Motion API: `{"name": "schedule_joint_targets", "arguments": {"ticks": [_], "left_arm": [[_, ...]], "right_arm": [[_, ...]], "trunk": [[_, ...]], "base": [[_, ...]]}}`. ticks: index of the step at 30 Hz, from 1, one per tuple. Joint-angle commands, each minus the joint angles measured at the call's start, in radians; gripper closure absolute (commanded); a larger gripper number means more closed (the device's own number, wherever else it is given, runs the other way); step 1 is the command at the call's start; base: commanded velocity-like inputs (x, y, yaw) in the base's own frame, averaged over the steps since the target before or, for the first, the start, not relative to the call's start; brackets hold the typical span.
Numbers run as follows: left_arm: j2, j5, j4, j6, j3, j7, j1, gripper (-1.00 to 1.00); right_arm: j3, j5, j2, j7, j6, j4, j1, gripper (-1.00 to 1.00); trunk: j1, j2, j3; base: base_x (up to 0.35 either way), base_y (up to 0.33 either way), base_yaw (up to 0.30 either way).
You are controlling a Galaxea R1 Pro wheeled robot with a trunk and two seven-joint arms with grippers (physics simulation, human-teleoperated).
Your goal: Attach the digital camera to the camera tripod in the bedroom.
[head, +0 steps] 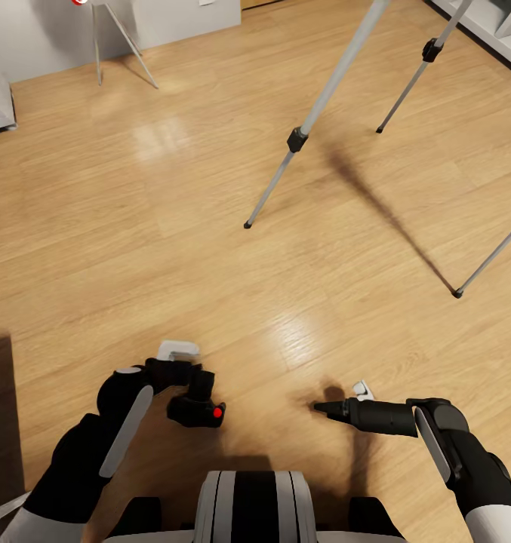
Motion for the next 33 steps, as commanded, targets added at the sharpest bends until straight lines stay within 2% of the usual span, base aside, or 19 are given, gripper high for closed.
{"name": "schedule_joint_targets", "arguments": {"ticks": [1,6,7,10,11,14,15,20,21,25,26,28,33], "left_arm": [[0.001,0.004,-0.001,0.003,-0.002,0.01,-0.01,-1.0],[0.003,-0.018,-0.001,0.003,-0.002,0.01,-0.047,-1.0],[0.009,-0.032,0.0,0.003,-0.001,0.01,-0.059,-1.0],[0.033,-0.047,0.0,0.002,0.001,0.01,-0.064,-1.0],[0.054,-0.051,0.0,0.001,0.002,0.008,-0.065,-1.0],[0.091,-0.051,0.0,0.0,0.002,0.003,-0.066,-1.0],[0.137,-0.044,0.001,0.0,0.005,-0.016,-0.067,-1.0],[0.193,-0.017,0.002,-0.004,0.012,-0.11,-0.067,-1.0],[0.216,-0.007,0.003,-0.006,0.015,-0.168,-0.067,-1.0],[0.256,0.004,0.005,-0.009,0.02,-0.29,-0.067,-1.0],[0.285,0.007,0.011,-0.011,0.021,-0.389,-0.067,-1.0],[0.3,0.008,0.015,-0.01,0.022,-0.436,-0.067,-1.0],[0.315,0.006,0.017,-0.007,0.022,-0.476,-0.067,-1.0]], "right_arm": [[0.0,-0.003,0.0,0.0,0.006,0.0,0.0,-1.0],[0.0,-0.003,0.0,0.0,0.006,0.0,0.0,-1.0],[0.0,-0.003,0.0,0.0,0.006,0.0,0.0,-1.0],[0.0,-0.003,0.0,0.0,0.006,0.0,0.0,-1.0],[0.0,-0.003,0.0,0.0,0.006,0.0,0.0,-1.0],[-0.001,-0.003,0.0,0.0,0.006,0.0,0.0,-1.0],[0.0,-0.001,0.0,-0.001,0.006,0.001,0.0,-1.0],[0.001,0.004,0.001,-0.006,0.006,0.002,0.0,-1.0],[0.002,0.006,0.001,-0.01,0.006,0.002,0.0,-1.0],[0.002,0.01,0.002,-0.017,0.006,0.002,0.0,-1.0],[0.002,0.01,0.003,-0.02,0.006,0.002,0.0,-1.0],[0.002,0.011,0.003,-0.022,0.006,0.002,0.0,-1.0],[0.001,0.009,0.004,-0.022,0.006,0.002,0.0,-1.0]], "trunk": [[0.0,0.0,-0.001],[0.0,0.0,-0.001],[0.0,0.0,-0.001],[0.0,0.0,-0.001],[0.0,0.0,-0.001],[0.0,0.0,-0.001],[0.0,0.0,-0.001],[0.0,0.0,-0.001],[0.0,0.0,-0.001],[0.0,0.0,-0.001],[0.0,0.0,-0.001],[0.0,0.0,-0.001],[0.0,0.0,-0.001]], "base": [[0.0,0.0,0.0],[0.0,0.0,0.0],[0.0,0.0,0.0],[0.0,0.0,0.0],[0.0,0.0,0.0],[0.0,0.0,0.0],[0.0,0.0,0.0],[0.0,0.0,0.0],[0.0,0.0,0.0],[0.0,0.0,0.0],[0.0,0.0,0.0],[0.0,0.0,0.0],[0.0,0.0,0.0]]}}
